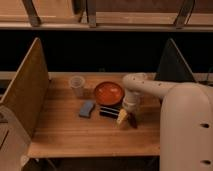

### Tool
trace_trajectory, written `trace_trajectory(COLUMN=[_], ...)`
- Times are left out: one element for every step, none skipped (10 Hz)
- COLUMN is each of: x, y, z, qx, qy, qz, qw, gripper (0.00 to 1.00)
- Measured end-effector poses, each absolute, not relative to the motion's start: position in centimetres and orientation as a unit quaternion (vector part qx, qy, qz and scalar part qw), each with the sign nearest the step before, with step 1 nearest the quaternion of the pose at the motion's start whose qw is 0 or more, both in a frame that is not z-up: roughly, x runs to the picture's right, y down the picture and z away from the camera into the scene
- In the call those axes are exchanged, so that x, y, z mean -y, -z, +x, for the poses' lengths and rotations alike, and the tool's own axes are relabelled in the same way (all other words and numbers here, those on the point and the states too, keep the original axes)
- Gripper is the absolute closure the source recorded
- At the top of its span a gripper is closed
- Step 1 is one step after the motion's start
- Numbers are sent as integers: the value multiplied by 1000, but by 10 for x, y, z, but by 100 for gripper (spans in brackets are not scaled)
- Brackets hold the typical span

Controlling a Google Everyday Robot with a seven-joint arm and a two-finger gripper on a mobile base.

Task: Place the pepper in the ceramic bowl

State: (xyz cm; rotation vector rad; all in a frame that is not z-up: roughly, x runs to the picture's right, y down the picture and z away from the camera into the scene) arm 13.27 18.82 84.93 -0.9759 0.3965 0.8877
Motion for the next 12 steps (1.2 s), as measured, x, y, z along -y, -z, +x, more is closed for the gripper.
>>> trace_trajectory(x=[-191, -194, -195, -197, -199, -198, -196, -189, -174, -156, -143, -135], y=[-848, -846, -846, -845, -845, -845, -847, -850, -857, -862, -864, -863], z=[133, 134, 136, 139, 142, 143, 144, 144, 145, 144, 144, 145], qx=[-182, -182, -184, -188, -192, -194, -193, -188, -174, -152, -135, -119], qy=[-406, -401, -397, -395, -394, -395, -399, -405, -416, -426, -432, -436], qz=[-454, -456, -457, -458, -459, -458, -452, -439, -409, -374, -348, -326], qw=[772, 773, 774, 774, 773, 772, 774, 780, 794, 809, 821, 830], gripper=[20, 20, 20, 20, 20, 20, 20, 20, 20, 20, 20, 20])
